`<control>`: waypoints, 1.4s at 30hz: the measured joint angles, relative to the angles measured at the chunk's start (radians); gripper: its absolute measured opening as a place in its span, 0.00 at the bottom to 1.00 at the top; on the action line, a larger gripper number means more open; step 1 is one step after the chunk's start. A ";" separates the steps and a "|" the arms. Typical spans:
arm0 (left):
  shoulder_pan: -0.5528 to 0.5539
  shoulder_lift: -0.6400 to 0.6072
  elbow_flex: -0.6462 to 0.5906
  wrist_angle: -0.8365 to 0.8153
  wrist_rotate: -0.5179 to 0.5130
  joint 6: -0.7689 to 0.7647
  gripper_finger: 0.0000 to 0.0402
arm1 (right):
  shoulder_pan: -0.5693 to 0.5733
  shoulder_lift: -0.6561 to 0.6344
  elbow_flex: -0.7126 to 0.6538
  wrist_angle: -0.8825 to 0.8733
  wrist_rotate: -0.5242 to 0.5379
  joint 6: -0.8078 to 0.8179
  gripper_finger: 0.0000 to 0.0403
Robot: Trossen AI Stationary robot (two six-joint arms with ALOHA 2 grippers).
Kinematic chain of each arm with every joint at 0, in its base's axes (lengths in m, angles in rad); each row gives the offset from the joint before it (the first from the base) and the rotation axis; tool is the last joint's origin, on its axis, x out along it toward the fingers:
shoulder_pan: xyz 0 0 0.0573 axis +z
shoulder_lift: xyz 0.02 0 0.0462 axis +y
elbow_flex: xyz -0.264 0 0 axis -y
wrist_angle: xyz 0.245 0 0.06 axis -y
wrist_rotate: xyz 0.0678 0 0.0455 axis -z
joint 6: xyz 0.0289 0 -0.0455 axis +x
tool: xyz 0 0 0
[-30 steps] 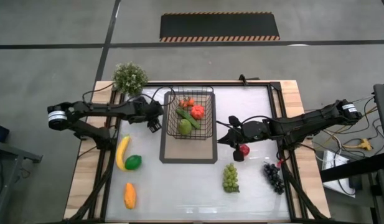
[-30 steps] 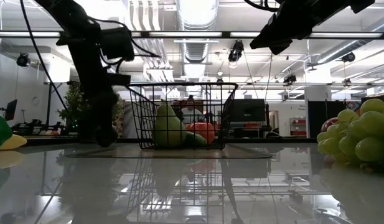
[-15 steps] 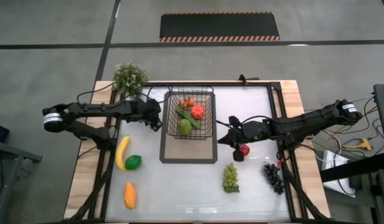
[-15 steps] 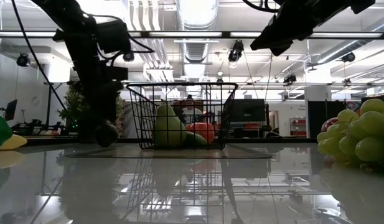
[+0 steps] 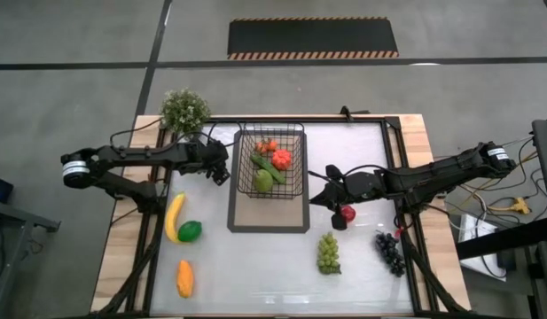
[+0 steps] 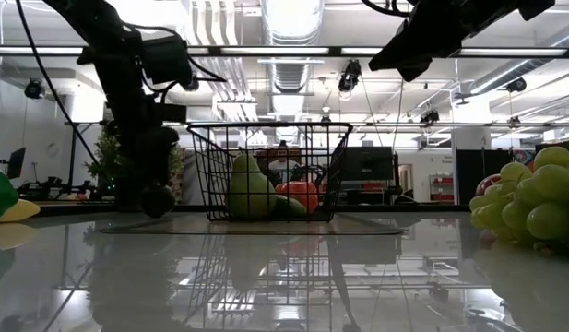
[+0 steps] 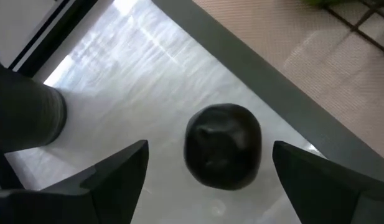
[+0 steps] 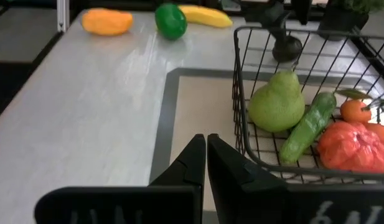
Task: Build produce basket
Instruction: Put the plum into the black wire basket
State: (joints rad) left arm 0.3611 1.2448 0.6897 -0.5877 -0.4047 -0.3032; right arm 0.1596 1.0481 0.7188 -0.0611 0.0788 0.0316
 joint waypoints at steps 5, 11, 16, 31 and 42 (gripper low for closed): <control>0.001 0.000 -0.043 0.066 0.000 0.006 0.81 | 0.000 0.000 0.004 0.012 0.000 0.027 0.02; 0.006 0.000 -0.105 0.161 -0.011 0.011 0.81 | 0.000 0.000 0.005 0.017 0.000 0.062 0.02; 0.011 0.000 -0.141 0.244 -0.016 0.030 0.81 | 0.000 0.000 0.005 0.034 0.000 0.075 0.02; 0.018 0.041 -0.142 0.249 -0.020 0.028 0.72 | 0.000 0.000 0.006 0.040 0.000 0.074 0.02; 0.018 0.103 -0.141 0.249 -0.020 0.021 0.61 | 0.000 0.000 0.006 0.037 0.000 0.074 0.02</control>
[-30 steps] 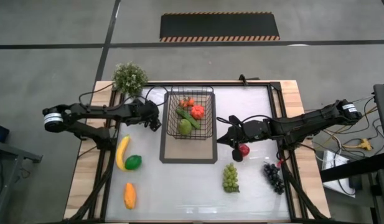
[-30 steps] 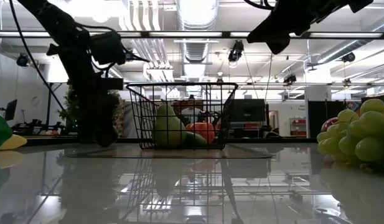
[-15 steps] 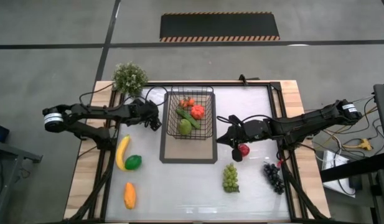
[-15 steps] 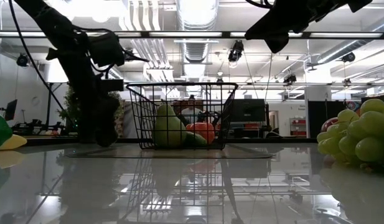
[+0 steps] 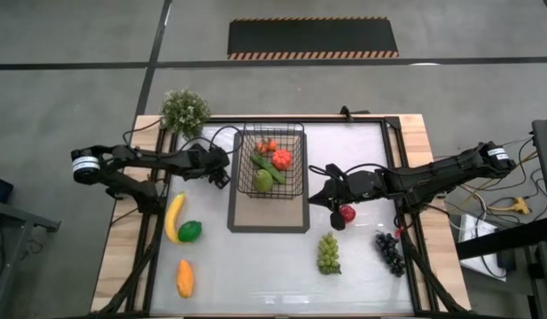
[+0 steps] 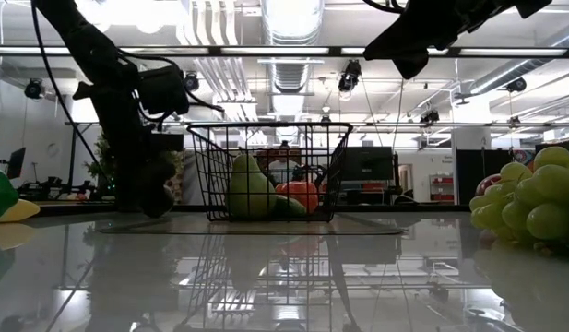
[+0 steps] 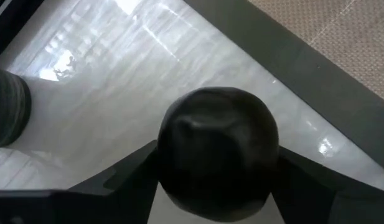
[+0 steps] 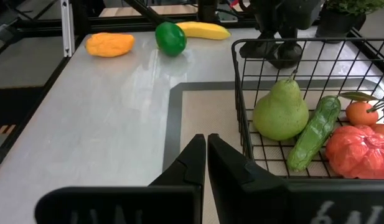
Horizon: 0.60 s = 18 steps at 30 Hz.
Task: Build produce basket
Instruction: Put the plum into the black wire basket
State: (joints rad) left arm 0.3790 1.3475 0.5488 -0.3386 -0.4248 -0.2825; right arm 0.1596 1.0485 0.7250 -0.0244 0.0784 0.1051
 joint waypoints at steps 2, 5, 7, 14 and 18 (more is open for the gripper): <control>0.000 -0.002 0.000 0.001 0.000 0.000 0.55 | 0.000 0.000 0.000 0.000 0.000 0.000 0.02; 0.000 -0.009 0.000 0.001 0.000 -0.002 0.50 | 0.000 0.000 0.000 0.000 0.000 0.000 0.02; -0.001 -0.017 0.002 -0.007 0.003 -0.003 0.49 | 0.000 0.000 0.000 0.000 0.000 0.000 0.02; -0.036 -0.156 0.063 -0.125 0.013 -0.028 0.52 | 0.000 0.000 0.000 0.010 0.000 -0.018 0.02; -0.080 -0.288 0.092 -0.122 0.014 -0.029 0.52 | 0.000 0.000 0.000 0.022 0.001 -0.053 0.02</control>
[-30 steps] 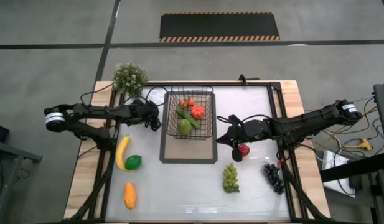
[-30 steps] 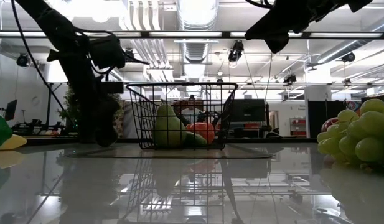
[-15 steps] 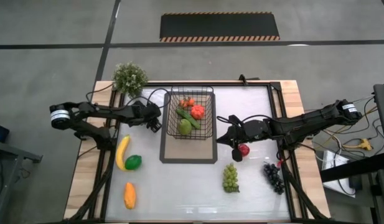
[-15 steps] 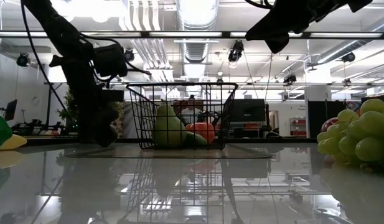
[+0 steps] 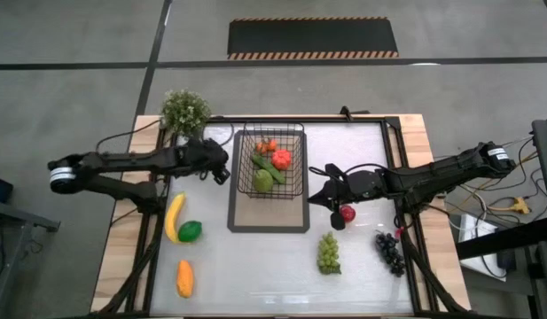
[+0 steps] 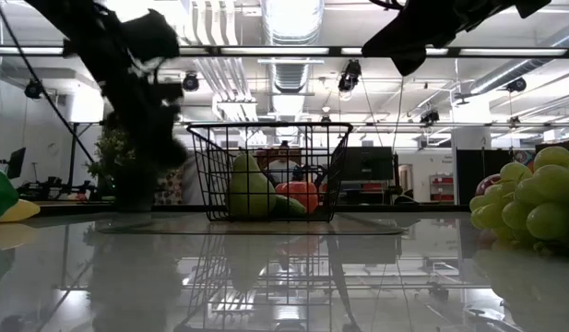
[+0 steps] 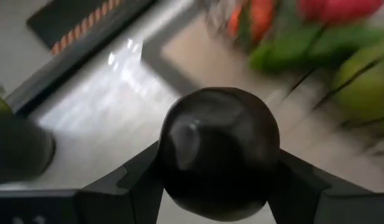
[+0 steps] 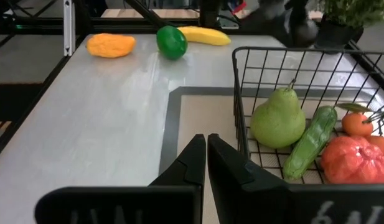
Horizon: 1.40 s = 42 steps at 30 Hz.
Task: Build produce basket
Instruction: Put the plum into the black wire basket
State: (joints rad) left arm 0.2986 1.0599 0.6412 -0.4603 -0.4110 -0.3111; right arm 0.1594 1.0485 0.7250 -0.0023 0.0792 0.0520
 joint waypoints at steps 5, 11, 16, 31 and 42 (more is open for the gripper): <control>-0.053 -0.164 0.033 0.003 0.042 -0.045 0.52 | 0.000 0.000 0.000 0.053 0.001 -0.084 0.02; -0.094 -0.319 0.021 0.143 0.141 -0.190 0.53 | 0.000 0.000 0.001 0.136 0.001 -0.205 0.03; -0.137 -0.362 -0.065 0.436 0.206 -0.339 0.53 | 0.000 0.000 0.002 0.196 0.014 -0.289 0.11; -0.298 -0.094 -0.249 1.227 0.202 -0.680 0.53 | -0.010 0.001 0.002 0.482 0.161 -0.497 0.69; -0.307 0.117 -0.197 1.449 0.193 -0.704 0.53 | -0.055 0.167 0.107 0.528 0.150 -0.493 0.71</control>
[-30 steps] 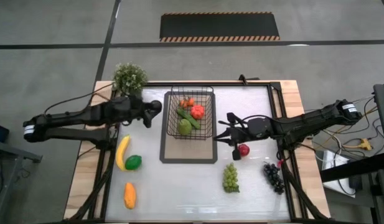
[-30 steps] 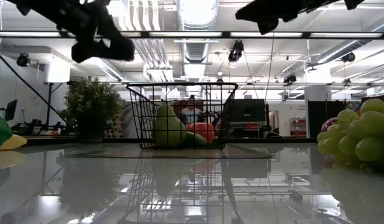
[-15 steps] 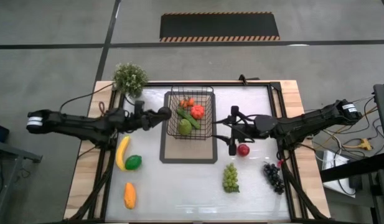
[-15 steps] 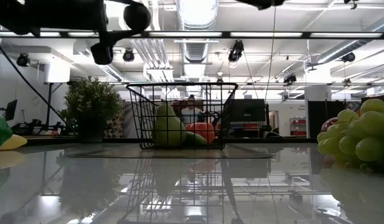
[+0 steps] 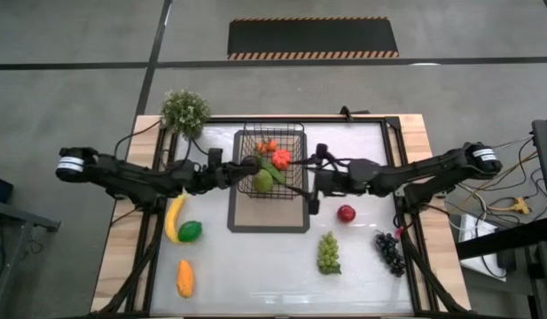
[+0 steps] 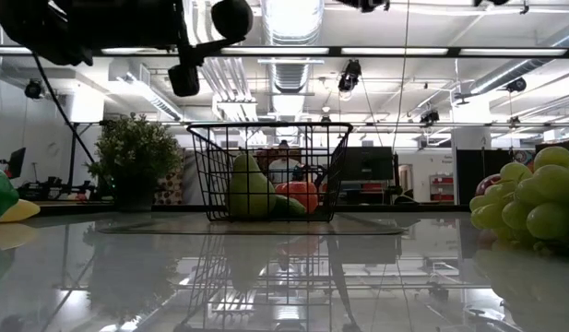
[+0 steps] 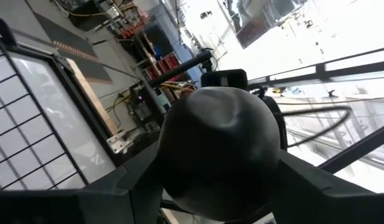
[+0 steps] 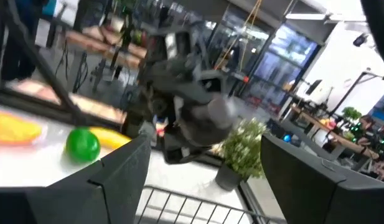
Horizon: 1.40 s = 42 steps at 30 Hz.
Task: Build produce basket
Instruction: Put the plum into the black wire basket
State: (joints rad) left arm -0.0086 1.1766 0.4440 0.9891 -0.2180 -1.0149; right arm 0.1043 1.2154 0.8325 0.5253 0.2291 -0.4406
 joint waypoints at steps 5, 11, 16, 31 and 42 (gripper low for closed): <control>0.000 0.059 0.017 0.029 0.002 0.000 0.53 | -0.022 0.110 0.126 -0.096 0.000 0.028 0.70; -0.004 0.081 0.017 0.050 0.004 0.000 0.53 | -0.051 0.224 0.328 -0.370 -0.004 0.084 0.77; -0.003 0.079 0.014 0.057 -0.001 0.004 0.53 | -0.054 0.292 0.426 -0.462 -0.013 0.072 0.83; -0.004 0.080 0.007 0.052 0.007 0.008 0.53 | -0.058 0.331 0.473 -0.454 0.031 0.028 0.81; -0.004 0.080 0.007 0.048 0.007 0.010 0.53 | -0.060 0.337 0.472 -0.445 0.033 0.028 0.59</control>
State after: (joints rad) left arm -0.0124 1.2564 0.4515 1.0370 -0.2108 -1.0053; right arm 0.0448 1.5525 1.3045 0.0798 0.2622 -0.4126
